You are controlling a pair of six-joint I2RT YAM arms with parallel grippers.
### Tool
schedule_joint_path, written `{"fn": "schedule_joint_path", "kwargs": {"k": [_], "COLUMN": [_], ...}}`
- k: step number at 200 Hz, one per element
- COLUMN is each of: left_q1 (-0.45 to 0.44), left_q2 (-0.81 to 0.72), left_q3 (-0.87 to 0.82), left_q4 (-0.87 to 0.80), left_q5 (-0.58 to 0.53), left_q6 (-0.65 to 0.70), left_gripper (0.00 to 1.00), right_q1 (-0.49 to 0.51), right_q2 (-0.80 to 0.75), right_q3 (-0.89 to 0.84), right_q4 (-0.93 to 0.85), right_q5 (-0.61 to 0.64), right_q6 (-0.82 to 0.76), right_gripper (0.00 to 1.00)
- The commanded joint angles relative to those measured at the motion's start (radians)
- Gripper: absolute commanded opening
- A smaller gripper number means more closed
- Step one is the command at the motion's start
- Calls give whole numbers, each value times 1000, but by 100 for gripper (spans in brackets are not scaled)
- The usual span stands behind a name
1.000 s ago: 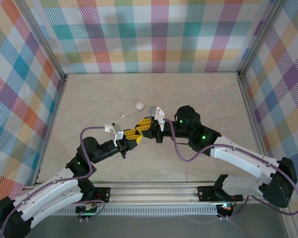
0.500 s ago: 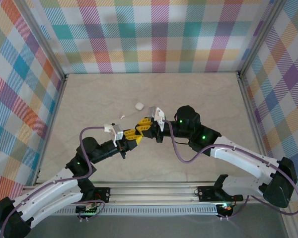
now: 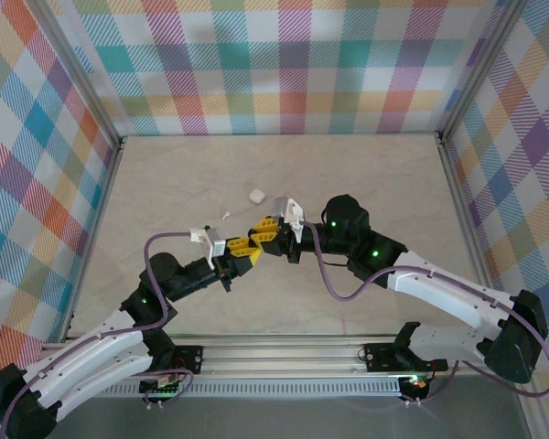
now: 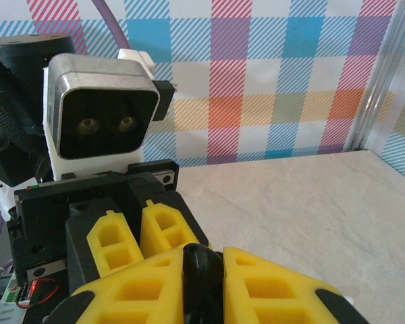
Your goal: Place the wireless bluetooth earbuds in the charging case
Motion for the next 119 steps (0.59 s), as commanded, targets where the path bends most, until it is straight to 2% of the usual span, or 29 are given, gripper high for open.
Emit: {"fn": "schedule_joint_path", "kwargs": {"k": [1,74,119], "left_q1": [-16,-16,-17], "left_q2": [-4,-9,-14], "left_q3": [43,45,52], "left_q4": [73,67,58], "left_q5": [-25,-31,-18], "left_q6": [-11,4,7], "left_gripper": [0,0,0], "right_q1": [-2,-2,-2], "right_q2": [-6,-9,-12], "right_q3": [-17,-3,-2], "right_q4": [22,-50,-69], "right_q5": [-29,-18,-9], "right_q6": [12,6,-6], "right_gripper": [19,21,26]}}
